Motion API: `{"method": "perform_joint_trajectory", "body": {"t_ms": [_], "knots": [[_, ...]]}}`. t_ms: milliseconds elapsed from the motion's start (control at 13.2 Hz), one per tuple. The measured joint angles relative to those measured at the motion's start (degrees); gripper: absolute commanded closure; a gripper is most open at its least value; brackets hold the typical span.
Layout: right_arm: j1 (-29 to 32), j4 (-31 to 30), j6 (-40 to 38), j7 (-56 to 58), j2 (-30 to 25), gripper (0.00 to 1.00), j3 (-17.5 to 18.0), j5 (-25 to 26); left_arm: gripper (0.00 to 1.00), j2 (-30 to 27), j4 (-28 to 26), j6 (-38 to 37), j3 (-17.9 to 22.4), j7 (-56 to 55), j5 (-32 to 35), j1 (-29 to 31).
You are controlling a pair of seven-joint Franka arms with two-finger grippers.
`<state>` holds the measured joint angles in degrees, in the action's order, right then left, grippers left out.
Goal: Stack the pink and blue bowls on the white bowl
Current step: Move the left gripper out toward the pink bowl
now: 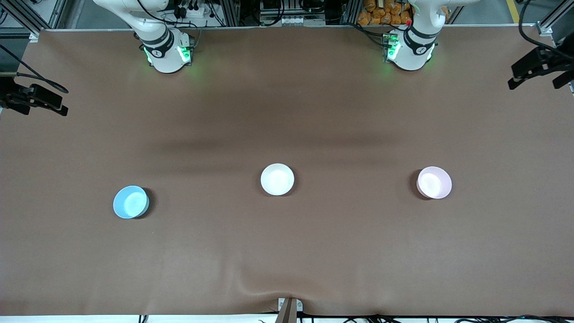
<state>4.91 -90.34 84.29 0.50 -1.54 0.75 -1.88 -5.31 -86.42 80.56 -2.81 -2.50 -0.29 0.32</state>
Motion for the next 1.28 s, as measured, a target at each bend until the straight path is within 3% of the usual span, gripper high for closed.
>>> {"method": "perform_joint_trajectory", "body": {"t_ms": [981,1283], "knots": [[-0.2,-0.3,3.5,0.0,2.5,0.00,0.4,0.0,0.00,3.1,0.8,0.2,-1.2,0.1,2.2,0.0],[-0.3,-0.3,3.4,0.0,2.8,0.00,0.5,0.0,0.00,4.6,-4.9,8.2,-0.9,0.3,2.2,2.2]]}}
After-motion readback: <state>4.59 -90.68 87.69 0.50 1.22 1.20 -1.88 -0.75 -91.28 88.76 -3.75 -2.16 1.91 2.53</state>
